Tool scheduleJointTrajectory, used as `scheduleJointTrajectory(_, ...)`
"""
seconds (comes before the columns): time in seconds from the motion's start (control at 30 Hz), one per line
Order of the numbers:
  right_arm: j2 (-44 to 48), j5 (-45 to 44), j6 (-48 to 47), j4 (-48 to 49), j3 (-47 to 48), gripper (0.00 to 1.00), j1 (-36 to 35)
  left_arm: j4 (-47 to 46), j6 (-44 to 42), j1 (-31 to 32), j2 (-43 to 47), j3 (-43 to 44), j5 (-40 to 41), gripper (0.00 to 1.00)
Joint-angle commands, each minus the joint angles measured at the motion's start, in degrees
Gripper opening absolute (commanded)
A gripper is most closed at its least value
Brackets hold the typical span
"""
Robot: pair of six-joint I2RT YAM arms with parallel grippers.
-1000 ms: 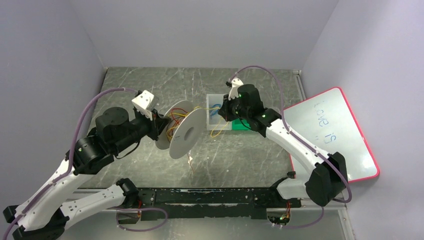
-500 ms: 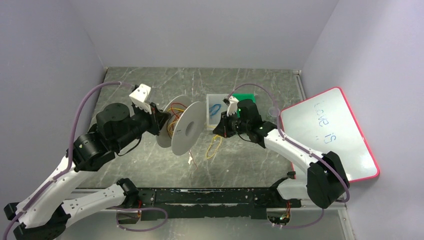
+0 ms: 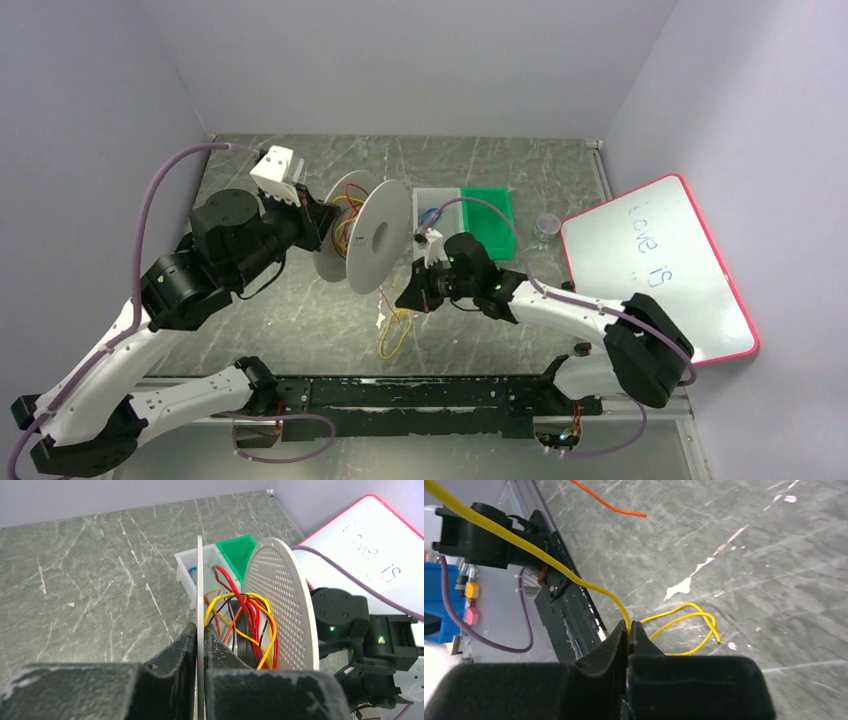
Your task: Wrap the cables
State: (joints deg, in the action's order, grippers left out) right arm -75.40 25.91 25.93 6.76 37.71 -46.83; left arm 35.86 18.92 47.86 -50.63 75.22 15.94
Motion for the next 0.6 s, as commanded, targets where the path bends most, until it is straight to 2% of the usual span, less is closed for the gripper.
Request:
scheduleJointTrajectory(0.0, -1.95, -1.62, 3.65, 6.54, -1.59, 0.03, -2.74, -6.2, 2.62, 0.31, 0.48, 3.44, 2.16, 0.07)
scheduleJointTrajectory(0.57, -2.47, -4.87, 10.17, 14.14, -9.53, 0.04, -7.61, -5.79, 4.77, 0.32, 0.54, 5.99, 6.59, 0.07)
